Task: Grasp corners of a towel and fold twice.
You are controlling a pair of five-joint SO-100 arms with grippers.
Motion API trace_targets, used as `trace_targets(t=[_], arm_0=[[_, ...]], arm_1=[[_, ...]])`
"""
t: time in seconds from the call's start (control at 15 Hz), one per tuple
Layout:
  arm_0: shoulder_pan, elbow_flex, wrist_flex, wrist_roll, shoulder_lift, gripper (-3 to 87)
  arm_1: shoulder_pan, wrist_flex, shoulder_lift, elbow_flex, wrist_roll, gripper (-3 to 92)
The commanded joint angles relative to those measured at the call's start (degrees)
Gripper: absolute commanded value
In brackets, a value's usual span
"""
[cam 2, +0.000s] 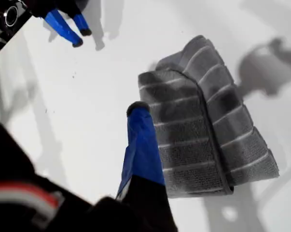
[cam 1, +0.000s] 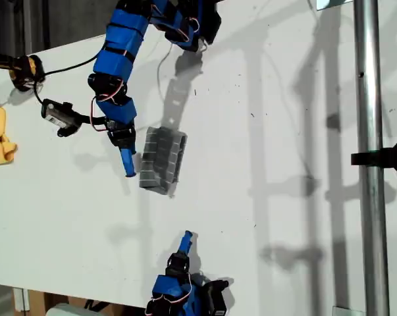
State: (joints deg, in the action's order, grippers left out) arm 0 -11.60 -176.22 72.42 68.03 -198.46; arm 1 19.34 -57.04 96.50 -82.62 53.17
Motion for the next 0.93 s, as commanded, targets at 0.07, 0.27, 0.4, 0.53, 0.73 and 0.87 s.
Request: trace_targets(t=[0.07, 0.27, 0.4, 0.53, 0.73, 0.87], arm_0=[[0.3, 0.1, -1.3, 0.2, -0.4, 15.9], [1.1, -0.6, -4.6, 0.3, -0.4, 11.2], [0.5, -0.9, -4.0, 1.6, -0.4, 7.6], [0.6, -0.9, -5.3, 0.4, -0.5, 4.3], [0.3, -1.0, -5.2, 1.8, -0.5, -1.5], [-0.8, -1.1, -4.6, 4.0, -0.5, -2.3]], arm_1=[[2.2, -6.3, 16.4, -8.2, 0.4, 55.6], [3.9, -7.4, 35.6, -28.1, 3.8, 55.6], [2.5, -6.8, 48.3, -42.4, 8.8, 55.6], [0.1, -4.4, 65.5, -57.8, 13.2, 55.6], [-2.3, -11.0, 84.8, -70.0, 18.8, 55.6], [-2.1, -17.2, 92.3, -74.4, 20.0, 55.6]])
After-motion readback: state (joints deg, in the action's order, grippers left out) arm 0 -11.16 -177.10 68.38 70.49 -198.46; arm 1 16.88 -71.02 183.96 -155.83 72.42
